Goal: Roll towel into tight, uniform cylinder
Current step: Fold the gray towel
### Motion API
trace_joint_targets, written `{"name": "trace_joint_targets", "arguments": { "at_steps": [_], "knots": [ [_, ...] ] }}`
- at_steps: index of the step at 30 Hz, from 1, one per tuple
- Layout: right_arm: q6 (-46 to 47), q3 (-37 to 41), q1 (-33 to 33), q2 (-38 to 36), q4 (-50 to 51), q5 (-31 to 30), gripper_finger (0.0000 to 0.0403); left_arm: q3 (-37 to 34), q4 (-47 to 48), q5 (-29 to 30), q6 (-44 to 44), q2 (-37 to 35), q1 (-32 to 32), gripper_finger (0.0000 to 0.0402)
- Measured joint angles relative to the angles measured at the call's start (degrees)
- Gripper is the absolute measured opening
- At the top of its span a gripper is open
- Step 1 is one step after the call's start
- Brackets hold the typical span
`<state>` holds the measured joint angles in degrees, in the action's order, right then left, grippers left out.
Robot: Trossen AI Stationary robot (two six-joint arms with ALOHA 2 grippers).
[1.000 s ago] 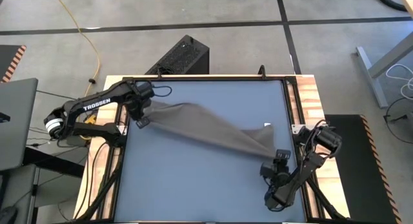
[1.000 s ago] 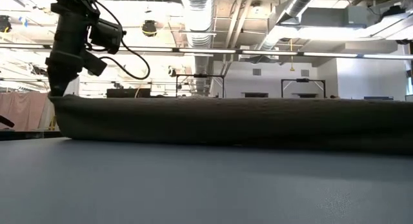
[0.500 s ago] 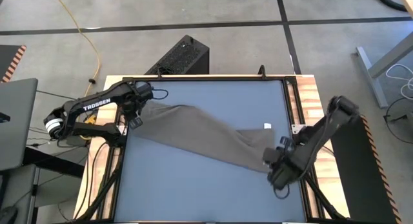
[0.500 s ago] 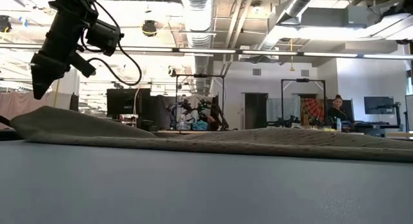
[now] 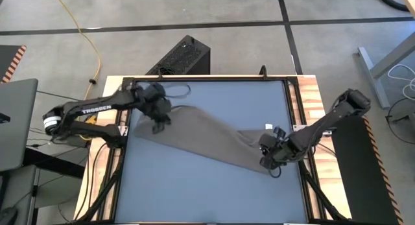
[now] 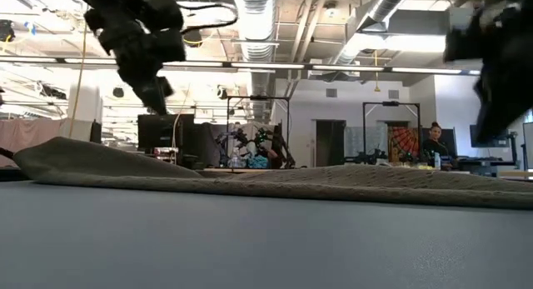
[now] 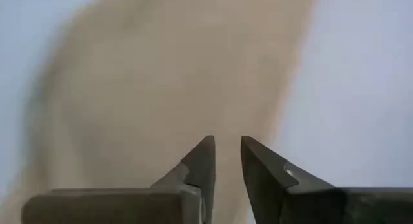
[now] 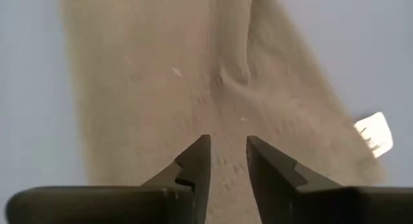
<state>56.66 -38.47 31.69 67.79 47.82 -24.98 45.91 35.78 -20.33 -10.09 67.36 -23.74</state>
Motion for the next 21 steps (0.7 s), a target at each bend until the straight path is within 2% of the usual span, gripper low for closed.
{"name": "trace_joint_targets", "arguments": {
  "at_steps": [2,5,9,12,16,18,20,21],
  "knots": [
    [0.27,2.56,-0.62,0.75,-2.01,1.12,0.0102,-0.45,-1.52,0.67,-0.09,3.61,3.93,0.0045],
    [0.82,4.27,-0.76,2.22,-3.35,4.41,0.0069,-1.20,-1.05,5.49,-0.23,10.11,7.69,0.0024],
    [0.93,4.38,-0.55,5.22,-3.65,9.36,0.0020,-1.58,1.11,11.78,-0.19,19.19,8.74,0.0003],
    [1.27,4.35,-0.54,9.00,-5.64,13.22,0.0012,-1.20,1.71,14.05,-0.89,23.75,7.65,0.0002],
    [3.59,3.36,0.92,14.51,-9.00,17.43,0.0018,-0.93,3.27,13.55,-3.09,25.30,5.47,0.0001],
    [6.12,0.75,2.28,16.97,-11.06,22.24,0.0017,-1.19,4.58,13.85,-3.89,24.45,4.39,0.0000],
    [6.07,-2.44,3.61,18.30,-11.55,28.08,0.0017,-0.71,6.70,16.80,-4.48,22.84,2.82,0.0000],
    [5.50,-4.09,4.09,18.78,-11.25,29.00,0.0017,-0.53,7.49,18.90,-4.66,21.96,2.05,0.0000]
  ]
}}
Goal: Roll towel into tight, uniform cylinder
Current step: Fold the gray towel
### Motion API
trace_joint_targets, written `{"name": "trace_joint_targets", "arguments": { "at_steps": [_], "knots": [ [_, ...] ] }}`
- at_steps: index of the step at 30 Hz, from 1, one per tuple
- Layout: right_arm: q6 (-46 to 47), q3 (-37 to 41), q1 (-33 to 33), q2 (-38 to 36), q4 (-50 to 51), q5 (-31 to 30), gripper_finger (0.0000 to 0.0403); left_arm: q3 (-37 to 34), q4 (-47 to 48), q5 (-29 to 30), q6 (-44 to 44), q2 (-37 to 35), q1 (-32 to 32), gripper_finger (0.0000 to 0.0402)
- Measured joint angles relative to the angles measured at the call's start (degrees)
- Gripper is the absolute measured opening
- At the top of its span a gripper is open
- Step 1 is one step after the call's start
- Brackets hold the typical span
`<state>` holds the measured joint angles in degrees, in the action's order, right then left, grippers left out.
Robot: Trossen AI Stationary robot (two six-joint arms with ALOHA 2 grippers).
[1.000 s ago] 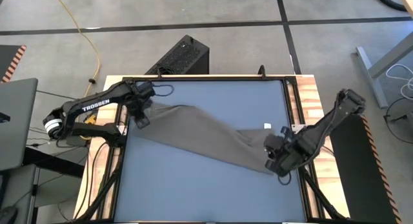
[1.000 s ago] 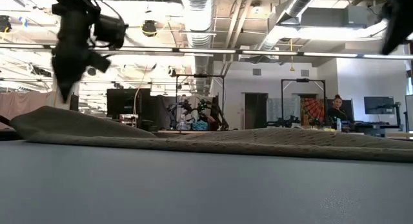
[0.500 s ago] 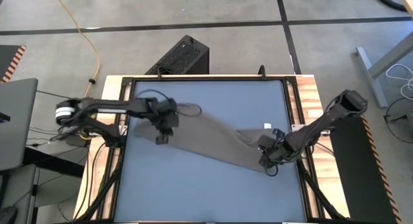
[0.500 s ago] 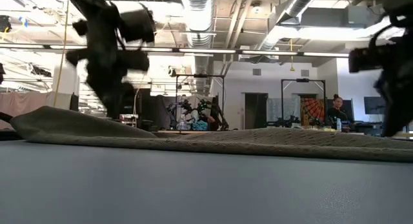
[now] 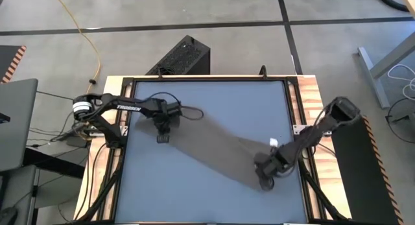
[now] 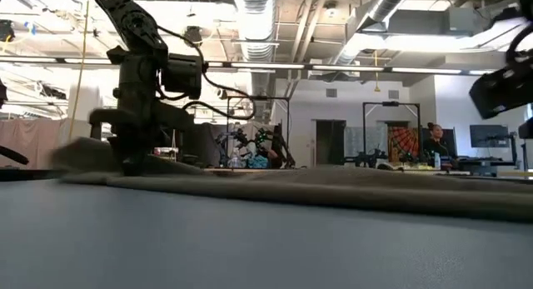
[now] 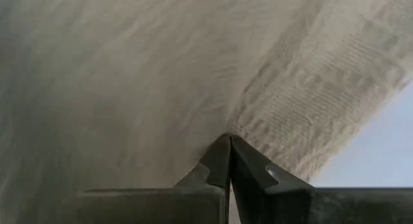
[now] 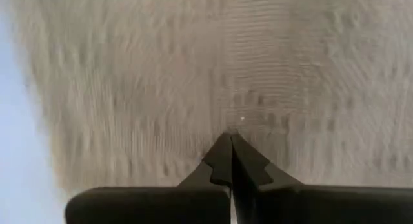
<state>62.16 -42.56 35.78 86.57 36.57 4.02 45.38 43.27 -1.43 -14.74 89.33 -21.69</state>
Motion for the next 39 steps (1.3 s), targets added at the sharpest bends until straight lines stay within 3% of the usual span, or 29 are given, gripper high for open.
{"name": "trace_joint_targets", "arguments": {
  "at_steps": [3,5,8,12,15,18,21,25,30,37,39],
  "knots": [
    [-3.37,-5.77,0.56,0.30,1.70,1.43,0.0017,1.38,3.01,9.80,-0.20,-2.53,-1.11,0.0000],
    [-6.23,-9.89,0.01,-0.69,5.85,-1.21,0.0017,2.96,3.27,16.25,-1.05,-4.11,-1.75,0.0000],
    [-10.50,-14.71,-1.56,-0.88,13.83,-6.74,0.0017,5.36,2.44,20.36,-1.39,-5.93,-2.72,0.0000],
    [-17.54,-18.23,-4.48,-2.34,17.24,-13.07,0.0017,7.91,1.21,15.41,-0.63,-8.44,-3.23,0.0000],
    [-21.98,-17.93,-7.06,-1.82,20.39,-15.13,0.0017,6.82,-4.03,2.86,1.57,-9.60,-2.87,0.0000],
    [-25.94,-15.61,-10.45,-1.54,20.10,-16.21,0.0016,2.73,-14.96,-10.56,4.76,-9.30,-0.55,0.0000],
    [-28.90,-10.19,-14.14,-1.43,15.93,-14.69,0.0016,-1.85,-27.18,-15.84,9.24,-7.11,3.86,0.0000],
    [-30.81,-2.30,-18.19,-1.45,6.92,-9.16,0.0016,-4.84,-29.53,-15.01,11.16,-2.70,9.32,0.0000],
    [-27.51,2.60,-19.59,-1.78,0.80,-4.25,0.0016,-5.73,-23.39,-11.56,13.54,1.60,11.43,0.0000],
    [-23.22,-1.48,-15.09,-1.22,-1.09,9.32,0.0016,-5.12,-9.61,-7.01,13.75,-0.95,9.54,0.0000],
    [-25.16,-4.05,-13.97,-1.64,-1.74,9.82,0.0016,-4.40,-3.26,-4.63,13.64,-2.87,8.70,0.0000]
  ]
}}
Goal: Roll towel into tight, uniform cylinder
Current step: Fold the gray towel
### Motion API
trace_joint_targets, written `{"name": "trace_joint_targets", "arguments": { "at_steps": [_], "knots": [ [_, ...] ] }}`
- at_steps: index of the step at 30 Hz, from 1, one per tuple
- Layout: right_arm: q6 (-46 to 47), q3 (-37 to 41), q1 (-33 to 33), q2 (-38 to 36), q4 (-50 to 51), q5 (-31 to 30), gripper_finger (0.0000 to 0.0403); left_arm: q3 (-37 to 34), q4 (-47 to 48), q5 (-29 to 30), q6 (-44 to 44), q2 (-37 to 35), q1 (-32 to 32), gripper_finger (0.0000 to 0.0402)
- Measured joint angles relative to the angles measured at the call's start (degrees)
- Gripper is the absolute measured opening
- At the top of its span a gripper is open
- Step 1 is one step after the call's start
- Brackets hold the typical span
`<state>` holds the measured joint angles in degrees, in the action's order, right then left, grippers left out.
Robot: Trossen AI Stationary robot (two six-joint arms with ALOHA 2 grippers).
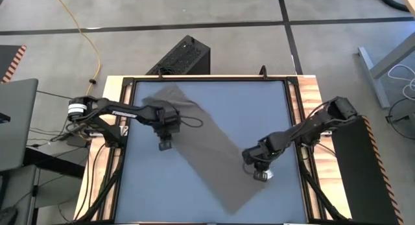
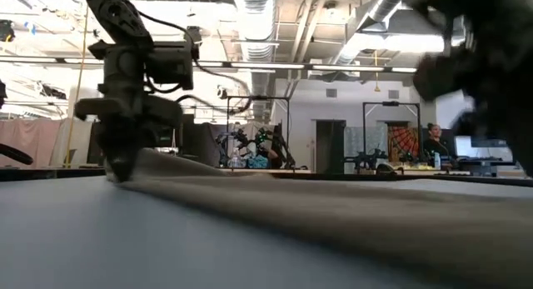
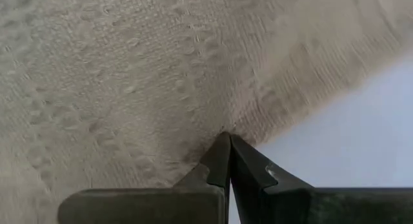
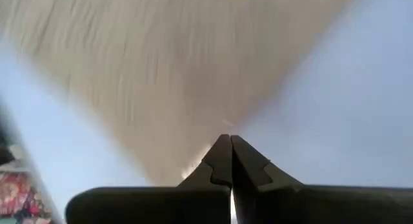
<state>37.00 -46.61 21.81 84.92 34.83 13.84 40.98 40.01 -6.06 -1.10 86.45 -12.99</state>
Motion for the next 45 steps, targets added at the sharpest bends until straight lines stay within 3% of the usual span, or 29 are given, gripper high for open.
{"name": "trace_joint_targets", "arguments": {
  "at_steps": [4,8,10,12,17,23,27,32,37,40,45],
  "knots": [
    [-6.87,-4.04,-0.70,-0.31,-0.16,-4.51,0.0017,2.21,8.18,4.46,-0.43,-3.55,-1.34,0.0000],
    [-16.14,-5.25,-5.44,-0.87,-4.53,-11.49,0.0017,4.21,6.74,4.43,-1.21,-7.65,-1.89,0.0000],
    [-20.83,-4.75,-8.73,-0.33,-9.42,-11.96,0.0017,4.73,6.35,4.24,-1.18,-9.77,-1.86,0.0000],
    [-24.89,-3.94,-11.96,0.67,-16.60,-12.43,0.0017,4.73,2.86,5.29,-1.14,-11.62,-1.84,0.0000],
    [-31.04,-1.83,-19.19,4.53,-33.20,-13.38,0.0017,2.91,-9.29,17.80,2.21,-11.71,-4.10,0.0000],
    [-34.28,-1.80,-24.57,9.03,-41.82,-19.58,0.0017,-0.29,-28.73,5.41,4.23,-1.71,-6.71,0.0000],
    [-36.01,-1.80,-28.08,10.12,-45.59,-18.69,0.0017,-0.23,-39.21,0.86,6.29,6.65,-4.62,0.0000],
    [-38.37,-1.80,-32.37,10.13,-47.08,-16.36,0.0017,1.66,-42.00,-9.65,5.72,14.58,0.05,0.0000],
    [-37.40,-1.80,-37.07,10.16,-50.34,-13.32,0.0017,1.61,-42.59,-23.67,0.86,16.57,6.24,0.0000],
    [-35.59,-1.82,-38.70,10.87,-53.80,-11.21,0.0017,1.84,-41.49,-22.45,-1.21,14.21,8.32,0.0000],
    [-35.50,-1.83,-38.81,12.01,-56.54,-10.66,0.0017,2.17,-40.76,-14.71,-3.60,4.69,8.56,0.0000]
  ]
}}
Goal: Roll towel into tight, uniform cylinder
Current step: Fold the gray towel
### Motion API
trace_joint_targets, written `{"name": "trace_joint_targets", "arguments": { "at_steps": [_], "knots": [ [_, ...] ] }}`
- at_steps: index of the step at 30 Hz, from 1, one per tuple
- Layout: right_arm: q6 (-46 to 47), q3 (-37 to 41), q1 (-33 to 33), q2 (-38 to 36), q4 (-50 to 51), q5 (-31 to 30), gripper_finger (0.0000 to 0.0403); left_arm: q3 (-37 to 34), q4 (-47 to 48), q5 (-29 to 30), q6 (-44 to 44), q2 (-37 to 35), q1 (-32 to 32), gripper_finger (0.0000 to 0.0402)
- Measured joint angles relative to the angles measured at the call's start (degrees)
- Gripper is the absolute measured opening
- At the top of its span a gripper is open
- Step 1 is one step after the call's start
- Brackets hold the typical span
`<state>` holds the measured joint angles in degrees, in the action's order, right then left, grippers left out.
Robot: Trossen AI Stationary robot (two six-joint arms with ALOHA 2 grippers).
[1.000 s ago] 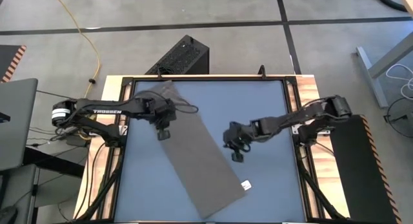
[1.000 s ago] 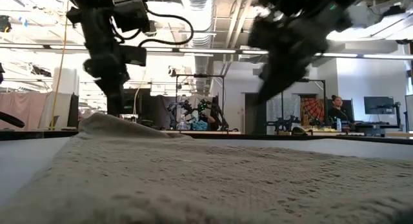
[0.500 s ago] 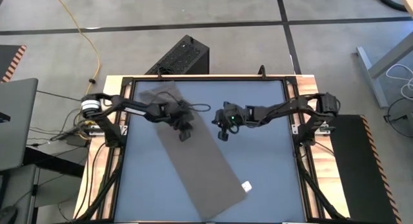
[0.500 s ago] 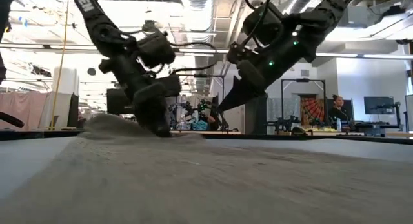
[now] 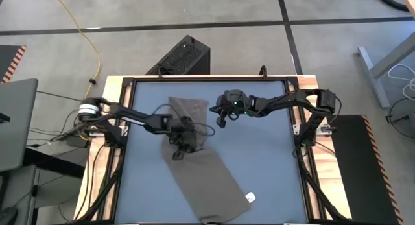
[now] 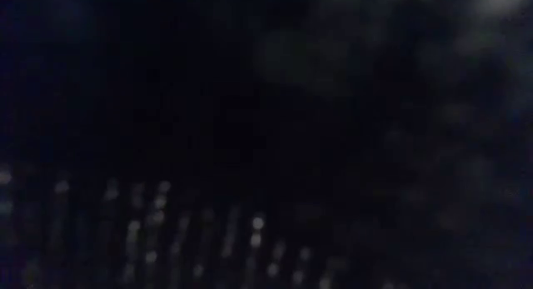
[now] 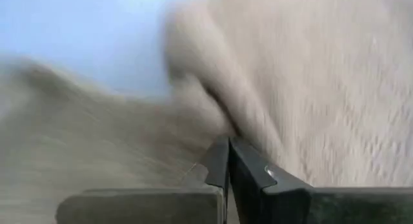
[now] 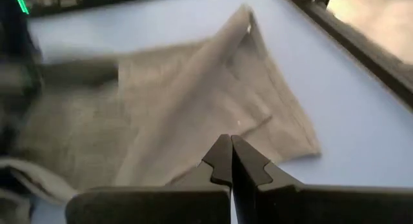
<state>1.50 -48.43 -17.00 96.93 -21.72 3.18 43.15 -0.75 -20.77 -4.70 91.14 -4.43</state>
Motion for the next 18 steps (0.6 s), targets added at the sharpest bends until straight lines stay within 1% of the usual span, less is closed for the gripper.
{"name": "trace_joint_targets", "arguments": {
  "at_steps": [3,5,8,9,13,16,18],
  "knots": [
    [0.08,-0.06,-0.02,0.99,-0.83,-0.01,0.0017,0.08,0.94,3.07,-1.50,-7.59,-1.22,0.0000],
    [0.61,0.03,-0.24,1.51,-1.25,-0.06,0.0017,0.14,2.22,6.41,-1.32,-12.47,-2.42,0.0000],
    [2.80,-0.86,-0.51,5.76,-9.08,-0.07,0.0017,0.25,5.35,14.50,0.99,-18.11,-4.89,0.0000],
    [3.36,-1.88,-0.63,8.05,-10.11,-0.01,0.0017,0.25,7.06,16.11,1.83,-19.16,-5.82,0.0000],
    [4.17,-9.94,-0.91,17.55,-8.62,0.02,0.0017,-0.14,14.00,16.81,5.80,-20.30,-8.01,0.0000],
    [4.48,-16.16,-1.08,22.13,-5.11,-0.06,0.0017,-2.09,17.72,17.02,8.44,-18.98,-8.14,0.0000],
    [3.54,-18.80,-1.15,23.07,0.18,-3.18,0.0017,-4.44,17.96,16.97,10.29,-17.69,-7.71,0.0000]
  ]
}}
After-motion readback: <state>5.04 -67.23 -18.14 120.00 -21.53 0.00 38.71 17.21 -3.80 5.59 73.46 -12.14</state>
